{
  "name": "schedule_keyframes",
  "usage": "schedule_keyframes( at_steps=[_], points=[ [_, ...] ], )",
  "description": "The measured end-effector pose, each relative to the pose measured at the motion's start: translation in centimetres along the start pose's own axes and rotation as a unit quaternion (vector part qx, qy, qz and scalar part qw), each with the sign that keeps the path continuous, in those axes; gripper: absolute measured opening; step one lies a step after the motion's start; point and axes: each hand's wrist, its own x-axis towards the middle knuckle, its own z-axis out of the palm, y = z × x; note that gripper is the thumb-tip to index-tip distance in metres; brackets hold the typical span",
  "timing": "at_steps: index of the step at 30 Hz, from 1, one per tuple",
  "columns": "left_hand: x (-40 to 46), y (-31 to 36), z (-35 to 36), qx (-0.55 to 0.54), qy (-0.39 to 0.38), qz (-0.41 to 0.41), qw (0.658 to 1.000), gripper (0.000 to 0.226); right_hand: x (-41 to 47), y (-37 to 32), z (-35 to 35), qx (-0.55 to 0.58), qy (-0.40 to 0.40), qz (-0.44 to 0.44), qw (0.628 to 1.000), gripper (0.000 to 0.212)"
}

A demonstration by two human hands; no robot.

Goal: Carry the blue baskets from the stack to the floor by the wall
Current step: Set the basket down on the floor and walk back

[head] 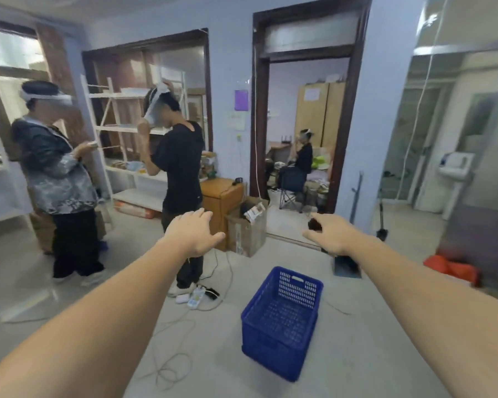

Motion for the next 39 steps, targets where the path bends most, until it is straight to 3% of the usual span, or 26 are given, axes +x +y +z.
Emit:
schedule_keyframes(
  at_steps=[9, 18, 25, 39],
  points=[
    [19.1, 12.8, 4.5, -0.012, -0.018, 0.134, 0.991, 0.076, 7.5, 15.1, -0.6, -0.029, 0.01, 0.145, 0.989, 0.078],
    [34.5, 26.9, 8.9, -0.029, -0.016, 0.176, 0.984, 0.077, 16.5, 30.9, -0.5, -0.004, -0.001, 0.22, 0.976, 0.081],
    [44.4, 31.8, 12.9, -0.002, -0.025, 0.148, 0.989, 0.082, 28.5, 38.4, 0.3, 0.003, -0.029, 0.179, 0.983, 0.081],
    [62.0, 29.9, 19.6, 0.0, -0.066, -0.032, 0.997, 0.072, 57.4, 42.9, 3.4, -0.005, -0.054, -0.003, 0.999, 0.076]
  ],
)
